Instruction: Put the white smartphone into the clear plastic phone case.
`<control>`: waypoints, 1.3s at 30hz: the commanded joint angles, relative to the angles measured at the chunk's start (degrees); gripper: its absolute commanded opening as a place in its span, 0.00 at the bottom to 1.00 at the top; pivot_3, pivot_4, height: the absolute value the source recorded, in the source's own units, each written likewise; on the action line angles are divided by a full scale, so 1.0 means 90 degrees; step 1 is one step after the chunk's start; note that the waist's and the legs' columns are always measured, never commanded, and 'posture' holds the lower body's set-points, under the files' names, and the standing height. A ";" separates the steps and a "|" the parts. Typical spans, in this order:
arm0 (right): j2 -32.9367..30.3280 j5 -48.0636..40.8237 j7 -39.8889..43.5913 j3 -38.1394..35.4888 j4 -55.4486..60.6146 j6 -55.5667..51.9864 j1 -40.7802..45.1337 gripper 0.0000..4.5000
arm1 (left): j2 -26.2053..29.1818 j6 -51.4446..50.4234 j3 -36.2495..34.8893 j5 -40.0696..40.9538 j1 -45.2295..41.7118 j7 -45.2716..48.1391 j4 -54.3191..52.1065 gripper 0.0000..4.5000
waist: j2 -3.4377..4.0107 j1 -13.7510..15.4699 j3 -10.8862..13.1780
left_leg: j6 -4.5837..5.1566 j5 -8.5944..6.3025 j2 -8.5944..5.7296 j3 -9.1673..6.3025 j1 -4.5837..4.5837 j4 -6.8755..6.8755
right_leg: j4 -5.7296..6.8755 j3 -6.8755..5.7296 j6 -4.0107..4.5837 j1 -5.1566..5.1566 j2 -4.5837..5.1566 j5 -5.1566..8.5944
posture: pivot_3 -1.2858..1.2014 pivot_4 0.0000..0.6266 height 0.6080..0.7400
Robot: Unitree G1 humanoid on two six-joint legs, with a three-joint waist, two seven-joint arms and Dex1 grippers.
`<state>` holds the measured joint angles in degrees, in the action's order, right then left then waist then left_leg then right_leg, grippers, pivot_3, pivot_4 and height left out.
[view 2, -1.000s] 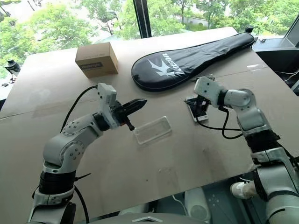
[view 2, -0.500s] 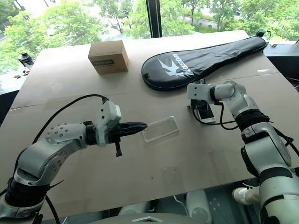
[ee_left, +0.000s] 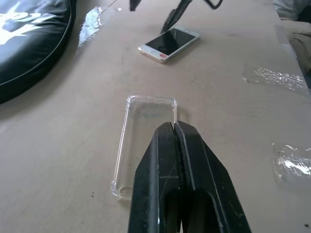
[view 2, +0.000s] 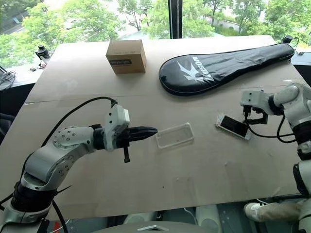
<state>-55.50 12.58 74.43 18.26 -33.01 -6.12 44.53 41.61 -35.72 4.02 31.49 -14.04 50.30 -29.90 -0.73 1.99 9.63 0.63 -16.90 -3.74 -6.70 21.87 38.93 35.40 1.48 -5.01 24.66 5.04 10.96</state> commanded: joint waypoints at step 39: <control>0.2028 -0.2974 -0.2309 -0.2859 0.3136 -0.1066 -0.4857 0.82 | -0.0163 0.0217 -0.0003 -0.0032 -0.0311 0.0289 0.0083 0.00 | 0.0001 -0.0346 -0.0009 | 0.0036 -0.0020 0.0031 0.0056 -0.0164 -0.0003 | 0.0044 0.0088 -0.0004 -0.0106 -0.0034 0.0002 | 0.52 0.24 1.00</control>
<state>-36.86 -15.06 51.41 -9.94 -1.59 -15.66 2.08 39.64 -34.26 5.08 30.63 -16.42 52.50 -28.02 -0.73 -1.12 9.55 0.96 -17.08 -3.44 -6.19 20.28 38.90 35.80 2.31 -5.04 23.60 4.73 10.98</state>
